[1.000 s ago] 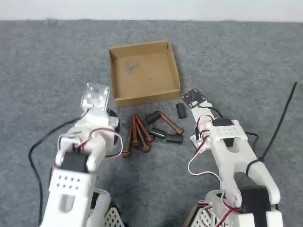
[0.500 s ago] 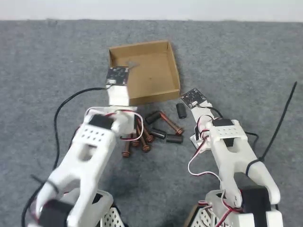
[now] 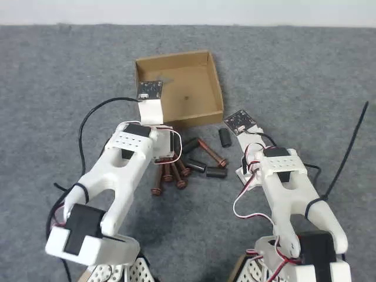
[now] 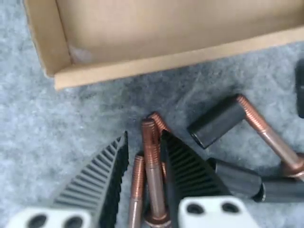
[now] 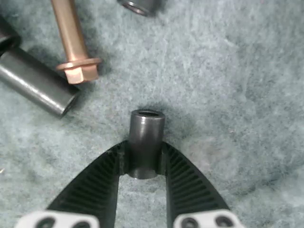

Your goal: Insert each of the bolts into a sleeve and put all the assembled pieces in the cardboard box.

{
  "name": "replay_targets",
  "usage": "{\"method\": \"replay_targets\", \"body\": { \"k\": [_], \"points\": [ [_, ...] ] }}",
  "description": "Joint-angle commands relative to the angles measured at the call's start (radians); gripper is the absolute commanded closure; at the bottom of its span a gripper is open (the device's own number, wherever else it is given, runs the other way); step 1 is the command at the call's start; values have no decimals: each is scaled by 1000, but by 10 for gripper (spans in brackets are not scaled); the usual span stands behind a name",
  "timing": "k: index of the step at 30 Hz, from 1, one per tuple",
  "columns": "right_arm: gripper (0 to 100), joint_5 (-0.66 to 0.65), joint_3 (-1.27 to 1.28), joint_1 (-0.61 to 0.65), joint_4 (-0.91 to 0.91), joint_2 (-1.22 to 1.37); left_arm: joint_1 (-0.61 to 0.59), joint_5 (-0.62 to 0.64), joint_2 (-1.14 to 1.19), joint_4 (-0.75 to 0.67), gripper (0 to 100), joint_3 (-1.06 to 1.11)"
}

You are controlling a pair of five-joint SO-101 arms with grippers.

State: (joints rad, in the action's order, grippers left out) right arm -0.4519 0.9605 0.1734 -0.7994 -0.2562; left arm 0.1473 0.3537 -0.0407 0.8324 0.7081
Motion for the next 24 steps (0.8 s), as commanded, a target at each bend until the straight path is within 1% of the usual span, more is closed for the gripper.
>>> {"method": "replay_targets", "body": {
  "k": [1,5,11,15,19,24],
  "points": [
    [991,-17,-40,-24,12,-2,5,11,-2,-18,889,-45],
    [991,-17,-40,-24,12,-2,3,12,0,-21,890,-18],
    [991,-17,-40,-24,12,-2,5,12,0,-21,930,-4],
    [991,-17,-40,-24,12,-2,20,14,25,-11,934,-8],
    [991,-17,-40,-24,10,-2,9,66,112,72,930,-101],
    [991,-17,-40,-24,10,-2,9,69,227,166,930,-217]
  ]
}}
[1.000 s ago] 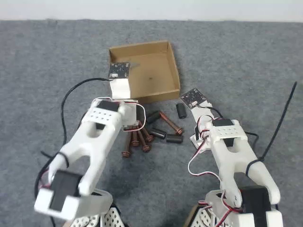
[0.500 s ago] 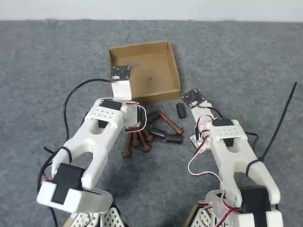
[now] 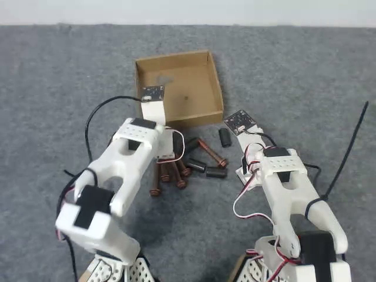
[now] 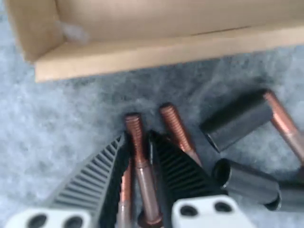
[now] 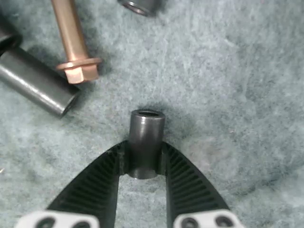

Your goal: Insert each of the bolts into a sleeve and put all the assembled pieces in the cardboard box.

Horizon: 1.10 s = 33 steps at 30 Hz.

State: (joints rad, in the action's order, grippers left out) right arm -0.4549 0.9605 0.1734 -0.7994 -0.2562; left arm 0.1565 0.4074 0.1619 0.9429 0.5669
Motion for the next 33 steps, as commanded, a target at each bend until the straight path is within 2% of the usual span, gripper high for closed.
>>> {"method": "replay_targets", "body": {
  "k": [1,6,9,19,23,28,33],
  "points": [
    [991,-14,-40,-24,10,-2,0,15,40,66,932,-93],
    [991,-14,-40,-24,10,-2,5,15,55,89,936,-110],
    [991,-14,-40,-24,10,-2,11,14,55,114,991,-113],
    [991,-14,-40,-25,12,-2,-15,15,54,123,989,-183],
    [991,-14,-40,-25,12,-2,-78,21,25,169,989,-225],
    [991,-14,-40,-25,12,-2,-209,152,-86,183,989,-222],
    [991,-15,-40,-25,12,-2,-373,224,-144,170,989,-222]
  ]
}}
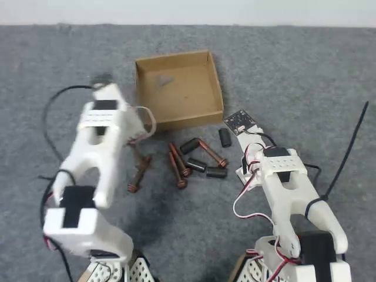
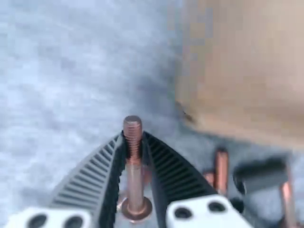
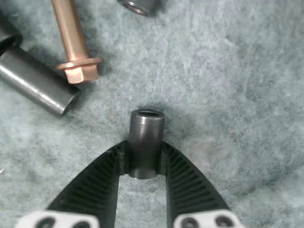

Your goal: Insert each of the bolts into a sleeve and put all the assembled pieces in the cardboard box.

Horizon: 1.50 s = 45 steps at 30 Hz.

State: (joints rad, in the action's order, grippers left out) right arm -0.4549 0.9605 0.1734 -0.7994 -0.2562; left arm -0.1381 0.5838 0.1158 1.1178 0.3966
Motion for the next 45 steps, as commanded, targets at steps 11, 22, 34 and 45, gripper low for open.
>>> {"method": "replay_targets", "body": {
  "k": [11,22,34,45],
  "points": [
    [991,-41,-40,-25,8,-2,-316,-40,-100,-198,945,120],
    [991,-46,-40,-25,8,-2,-427,-410,-110,-196,869,82],
    [991,-49,-40,-25,7,-2,-445,-893,-110,199,870,-131],
    [991,-49,-40,-25,4,-2,-324,-1194,-101,245,870,54]
  ]
}}
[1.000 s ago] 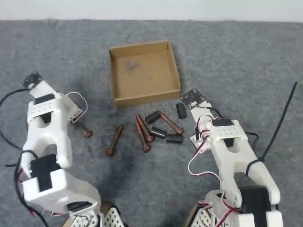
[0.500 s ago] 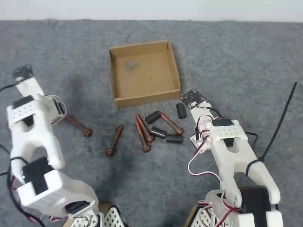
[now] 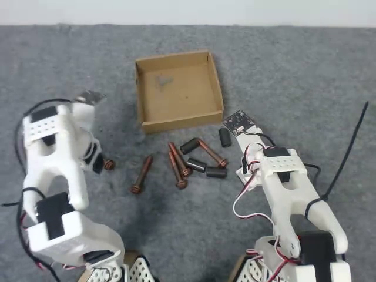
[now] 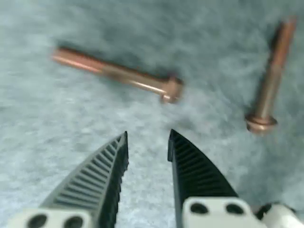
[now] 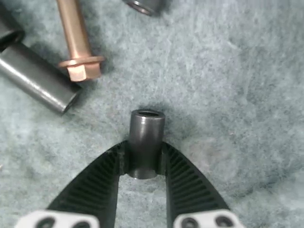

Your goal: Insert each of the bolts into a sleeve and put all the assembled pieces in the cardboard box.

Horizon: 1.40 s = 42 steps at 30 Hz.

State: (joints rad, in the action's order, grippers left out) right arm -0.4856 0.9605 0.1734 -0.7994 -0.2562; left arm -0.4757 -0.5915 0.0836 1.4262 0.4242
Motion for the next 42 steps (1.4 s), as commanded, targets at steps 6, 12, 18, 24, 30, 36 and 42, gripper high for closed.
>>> {"method": "replay_targets", "body": {
  "k": [6,12,18,24,30,36,42],
  "points": [
    [991,-18,-40,-25,2,-2,17,-18,-68,-176,882,113],
    [991,-18,-40,-25,2,-2,29,-14,-66,-324,989,182],
    [991,-18,-40,-25,2,-2,95,-12,-66,-416,985,249],
    [991,-18,-40,-25,2,-2,132,68,-66,-470,985,251],
    [991,-18,-40,-25,2,-2,138,241,-66,-542,985,251],
    [991,-18,-38,-27,1,-2,149,264,-66,-617,985,243],
    [991,-18,-35,-27,1,-2,166,264,-66,-644,985,225]
  ]
}}
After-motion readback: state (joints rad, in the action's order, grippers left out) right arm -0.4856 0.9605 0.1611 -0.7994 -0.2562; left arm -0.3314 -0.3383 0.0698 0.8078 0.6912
